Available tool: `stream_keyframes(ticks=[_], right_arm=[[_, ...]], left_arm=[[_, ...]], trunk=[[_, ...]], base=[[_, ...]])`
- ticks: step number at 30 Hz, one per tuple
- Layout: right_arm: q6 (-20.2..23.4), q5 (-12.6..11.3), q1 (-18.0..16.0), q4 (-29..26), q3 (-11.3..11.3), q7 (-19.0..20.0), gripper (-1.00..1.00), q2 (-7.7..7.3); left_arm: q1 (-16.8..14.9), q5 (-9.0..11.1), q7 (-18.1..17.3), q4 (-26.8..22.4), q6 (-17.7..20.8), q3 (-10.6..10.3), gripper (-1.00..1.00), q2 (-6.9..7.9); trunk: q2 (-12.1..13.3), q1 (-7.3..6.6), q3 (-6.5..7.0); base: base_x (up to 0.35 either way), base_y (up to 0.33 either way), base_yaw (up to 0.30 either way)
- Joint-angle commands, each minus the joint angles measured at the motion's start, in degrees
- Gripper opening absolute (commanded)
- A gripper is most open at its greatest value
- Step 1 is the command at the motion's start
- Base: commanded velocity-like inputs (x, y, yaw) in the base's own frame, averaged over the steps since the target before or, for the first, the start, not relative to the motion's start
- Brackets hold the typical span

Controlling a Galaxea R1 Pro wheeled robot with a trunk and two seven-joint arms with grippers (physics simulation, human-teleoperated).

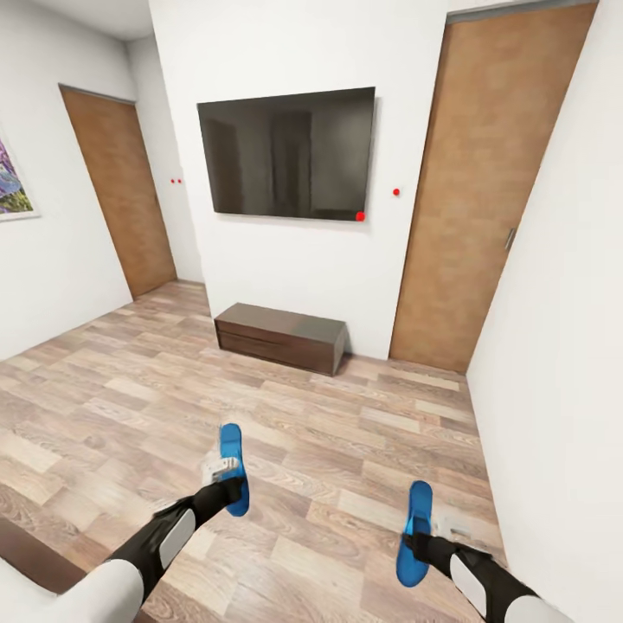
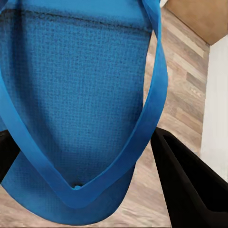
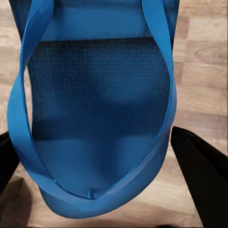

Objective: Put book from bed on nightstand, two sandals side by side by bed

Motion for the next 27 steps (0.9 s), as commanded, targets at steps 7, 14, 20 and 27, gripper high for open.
stream_keyframes(ticks=[7, 14, 20, 27], right_arm=[[-4.64, -0.58, -0.08, 9.01, 0.47, -0.02, -1.0, 0.13], [-4.81, -0.62, -0.08, 10.51, 0.4, -0.02, -1.0, 0.17], [-4.88, -0.82, -0.08, 10.9, 0.35, -0.02, -1.0, 0.06], [-4.85, -0.76, -0.05, 13.25, 0.38, -0.09, -1.0, 0.15]], left_arm=[[-0.05, -5.15, 5.28, 16.89, -11.84, -0.36, -1.0, -1.84], [0.31, -5.95, 6.66, 20.73, -14.37, -0.26, -1.0, -2.31], [0.72, -5.86, 7.34, 21.09, -14.46, -0.19, -1.0, -1.75], [0.81, -5.8, 17.59, 21.11, -14.44, -0.24, -1.0, -2.1]], trunk=[[-0.14, 0.03, -0.11], [-0.14, 0.03, -0.11], [-0.14, 0.03, -0.11], [-0.14, 0.03, -0.11]], base=[[0.0, 0.0, -0.3], [0.0, 0.0, -0.288], [0.0, 0.0, -0.064], [0.0, 0.0, -0.004]])
